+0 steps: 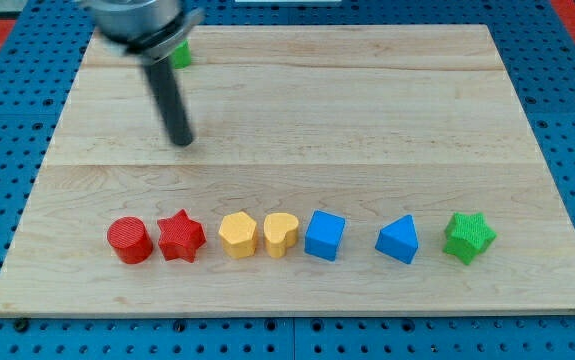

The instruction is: Push the green circle to the center left

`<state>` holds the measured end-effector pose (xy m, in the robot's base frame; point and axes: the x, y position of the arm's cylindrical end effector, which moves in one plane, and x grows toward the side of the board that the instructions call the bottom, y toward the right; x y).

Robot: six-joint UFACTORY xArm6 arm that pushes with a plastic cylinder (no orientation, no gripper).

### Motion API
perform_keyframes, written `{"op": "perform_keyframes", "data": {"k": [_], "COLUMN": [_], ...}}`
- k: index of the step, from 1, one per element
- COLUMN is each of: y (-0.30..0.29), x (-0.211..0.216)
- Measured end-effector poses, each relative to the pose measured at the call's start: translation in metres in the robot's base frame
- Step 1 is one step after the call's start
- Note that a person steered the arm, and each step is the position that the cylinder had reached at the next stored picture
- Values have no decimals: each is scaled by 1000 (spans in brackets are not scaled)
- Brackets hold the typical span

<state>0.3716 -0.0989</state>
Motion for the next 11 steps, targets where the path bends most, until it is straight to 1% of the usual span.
{"op": "perform_keyframes", "data": {"k": [1, 2, 3, 4, 5, 6, 7, 8, 10, 11], "y": [48, 14, -52, -74, -76, -69, -57, -97, -98, -99], "x": [-103, -153, -136, -94, -52, -67, -128, -132, -31, -50]}}
